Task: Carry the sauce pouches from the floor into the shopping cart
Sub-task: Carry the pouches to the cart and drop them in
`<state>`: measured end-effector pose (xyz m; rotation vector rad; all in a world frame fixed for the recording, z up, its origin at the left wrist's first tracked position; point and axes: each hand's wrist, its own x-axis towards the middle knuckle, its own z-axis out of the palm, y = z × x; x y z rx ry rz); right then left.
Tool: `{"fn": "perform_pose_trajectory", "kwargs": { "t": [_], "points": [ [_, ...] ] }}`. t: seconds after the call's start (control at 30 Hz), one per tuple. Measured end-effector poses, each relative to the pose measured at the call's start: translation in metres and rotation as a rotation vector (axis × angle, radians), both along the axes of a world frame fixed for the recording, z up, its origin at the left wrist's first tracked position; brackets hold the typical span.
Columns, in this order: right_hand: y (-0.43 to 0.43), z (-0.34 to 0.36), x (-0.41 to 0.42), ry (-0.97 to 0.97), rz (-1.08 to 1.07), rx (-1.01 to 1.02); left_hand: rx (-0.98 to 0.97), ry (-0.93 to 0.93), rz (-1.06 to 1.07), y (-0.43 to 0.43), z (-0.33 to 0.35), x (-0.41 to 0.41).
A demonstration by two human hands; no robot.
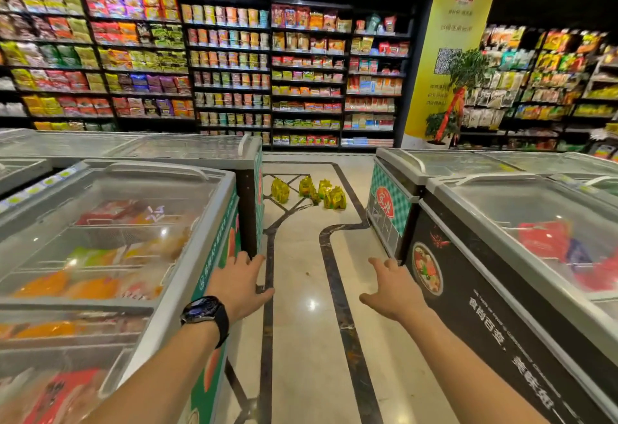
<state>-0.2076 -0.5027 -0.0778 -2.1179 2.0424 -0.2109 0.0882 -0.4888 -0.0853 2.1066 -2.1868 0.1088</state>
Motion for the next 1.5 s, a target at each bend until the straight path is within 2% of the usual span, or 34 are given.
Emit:
{"fn": "perform_pose_trajectory", "kwargs": {
  "t": [0.4,0.57,0.77,1.07,1.27,1.5],
  "points": [
    [-0.312,-0.033,-0.028,-0.03,-0.005,0.11,0.079,0.027,0.062,-0.293,-0.02,-0.013],
    [-0.433,-0.03,-0.012,-0.06,0.039,0.116,0.076,0.042,0.084,-0.399,-0.021,-0.008],
    [-0.582,-0.049,0.019,-0.044,0.061,0.14,0.185,0.033,0.109,-0.551,-0.054,0.012],
    [-0.806,-0.056,0.059,-0.045,0.019,0.161,0.219,0.033,0.024,-0.791,-0.062,0.045],
    [-0.949,-0.06,0.071,-0.061,-0.006,0.15,0.209,0.04,0.001,-0.936,-0.057,0.058],
    [-1.14,-0.096,0.065,-0.061,0.008,0.21,0.276,0.025,0.031,-1.119,-0.078,0.066]
  ]
}}
